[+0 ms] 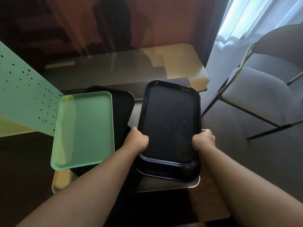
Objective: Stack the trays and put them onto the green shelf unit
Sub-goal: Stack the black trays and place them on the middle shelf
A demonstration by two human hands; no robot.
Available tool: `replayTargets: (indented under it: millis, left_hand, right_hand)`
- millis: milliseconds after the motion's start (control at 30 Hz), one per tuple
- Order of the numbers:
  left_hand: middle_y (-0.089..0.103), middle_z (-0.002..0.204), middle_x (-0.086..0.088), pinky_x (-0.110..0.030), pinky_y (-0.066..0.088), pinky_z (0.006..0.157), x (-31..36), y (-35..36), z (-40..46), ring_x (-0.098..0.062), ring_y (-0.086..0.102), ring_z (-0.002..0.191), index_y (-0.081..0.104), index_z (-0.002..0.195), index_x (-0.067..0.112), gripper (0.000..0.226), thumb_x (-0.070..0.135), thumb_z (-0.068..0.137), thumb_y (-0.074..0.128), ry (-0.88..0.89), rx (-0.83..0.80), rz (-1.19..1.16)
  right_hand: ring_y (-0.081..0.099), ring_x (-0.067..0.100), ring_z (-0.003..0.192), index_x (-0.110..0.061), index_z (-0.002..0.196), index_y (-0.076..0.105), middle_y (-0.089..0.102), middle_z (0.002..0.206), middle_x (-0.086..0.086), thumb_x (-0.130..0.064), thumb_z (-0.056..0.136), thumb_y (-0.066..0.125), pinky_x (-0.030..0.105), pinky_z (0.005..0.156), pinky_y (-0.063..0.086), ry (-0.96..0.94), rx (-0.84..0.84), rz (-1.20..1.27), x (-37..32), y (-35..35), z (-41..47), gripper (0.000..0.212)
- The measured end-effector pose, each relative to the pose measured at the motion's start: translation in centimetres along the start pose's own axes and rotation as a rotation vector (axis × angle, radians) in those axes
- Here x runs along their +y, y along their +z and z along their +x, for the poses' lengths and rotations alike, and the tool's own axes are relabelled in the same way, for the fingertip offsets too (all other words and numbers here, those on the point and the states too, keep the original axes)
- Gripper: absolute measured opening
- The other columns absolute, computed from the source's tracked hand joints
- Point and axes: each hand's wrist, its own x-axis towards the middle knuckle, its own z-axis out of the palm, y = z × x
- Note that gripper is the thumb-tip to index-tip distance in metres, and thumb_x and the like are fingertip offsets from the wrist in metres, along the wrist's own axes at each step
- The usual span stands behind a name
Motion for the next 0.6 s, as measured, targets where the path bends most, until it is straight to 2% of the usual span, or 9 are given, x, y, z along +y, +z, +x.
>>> replayTargets:
  millis: [100,167,233,300,367,433,533,600]
  left_hand:
    - [0.066,0.110,-0.014,-0.034,0.050,0.073,-0.1,0.0,0.0,-0.028,0.063,0.092,0.052,0.125,0.005,0.040,0.015,0.086,0.057,-0.018,-0.001,-0.018]
    - [0.066,0.109,-0.013,-0.033,0.049,0.073,-0.2,-0.2,-0.1,-0.028,0.064,0.092,0.053,0.126,0.005,0.042,0.016,0.086,0.057,-0.026,-0.003,-0.026]
    - [0.066,0.115,-0.013,-0.034,0.050,0.076,-0.4,-0.5,-0.1,-0.029,0.064,0.096,0.052,0.132,0.006,0.047,0.016,0.087,0.056,-0.011,0.008,-0.012]
    - [0.062,0.131,-0.013,-0.033,0.048,0.082,-0.6,-0.9,-0.1,-0.029,0.063,0.110,0.041,0.147,0.009,0.059,0.017,0.090,0.055,0.023,0.008,0.009]
    - [0.060,0.135,-0.011,-0.032,0.047,0.084,-0.7,-1.2,-0.2,-0.027,0.062,0.113,0.032,0.154,0.013,0.067,0.018,0.091,0.054,0.056,-0.011,0.012]
    - [0.063,0.129,-0.010,-0.031,0.048,0.080,-0.8,-1.5,-0.3,-0.025,0.064,0.106,0.031,0.154,0.016,0.067,0.018,0.091,0.054,0.057,-0.012,-0.009]
    - [0.065,0.104,-0.003,-0.027,0.045,0.064,-1.0,-1.5,-0.5,-0.016,0.062,0.081,0.033,0.150,0.017,0.063,0.017,0.091,0.055,0.020,-0.007,-0.082]
    - [0.061,0.097,0.000,-0.027,0.042,0.062,-1.2,-1.5,-0.5,-0.012,0.057,0.075,0.037,0.145,0.016,0.058,0.017,0.090,0.057,-0.004,0.009,-0.127]
  right_hand:
    - [0.057,0.031,0.108,-0.013,0.128,0.051,0.057,0.125,0.011,-0.004,0.088,0.056,0.045,0.095,0.053,-0.004,0.034,0.062,0.4,-0.3,0.4,0.042]
    - [0.056,0.028,0.099,-0.013,0.122,0.053,0.059,0.113,0.008,-0.002,0.088,0.056,0.043,0.090,0.054,0.006,0.046,0.125,0.5,-0.3,0.5,0.037]
    - [0.056,0.027,0.097,-0.013,0.121,0.052,0.059,0.111,0.008,-0.002,0.087,0.056,0.041,0.085,0.053,0.002,0.056,0.179,0.4,-0.1,0.4,0.036]
    - [0.056,0.028,0.096,-0.013,0.122,0.051,0.059,0.110,0.007,-0.002,0.087,0.054,0.038,0.081,0.050,-0.017,0.064,0.187,0.2,0.0,0.2,0.037]
    - [0.054,0.027,0.096,-0.013,0.122,0.048,0.055,0.104,0.005,-0.002,0.088,0.052,0.037,0.079,0.048,-0.034,0.051,0.170,0.0,-0.1,0.2,0.037]
    - [0.053,0.027,0.096,-0.014,0.125,0.045,0.051,0.099,0.002,-0.001,0.089,0.050,0.038,0.080,0.048,-0.044,0.031,0.130,0.0,-0.3,0.1,0.039]
    - [0.056,0.025,0.095,-0.016,0.128,0.045,0.056,0.111,0.007,-0.003,0.089,0.053,0.037,0.072,0.049,-0.071,-0.018,0.024,0.2,-0.6,0.0,0.041]
    - [0.058,0.025,0.094,-0.016,0.128,0.047,0.058,0.115,0.008,-0.005,0.089,0.056,0.035,0.068,0.049,-0.097,-0.028,-0.020,0.6,-0.7,-0.1,0.041]
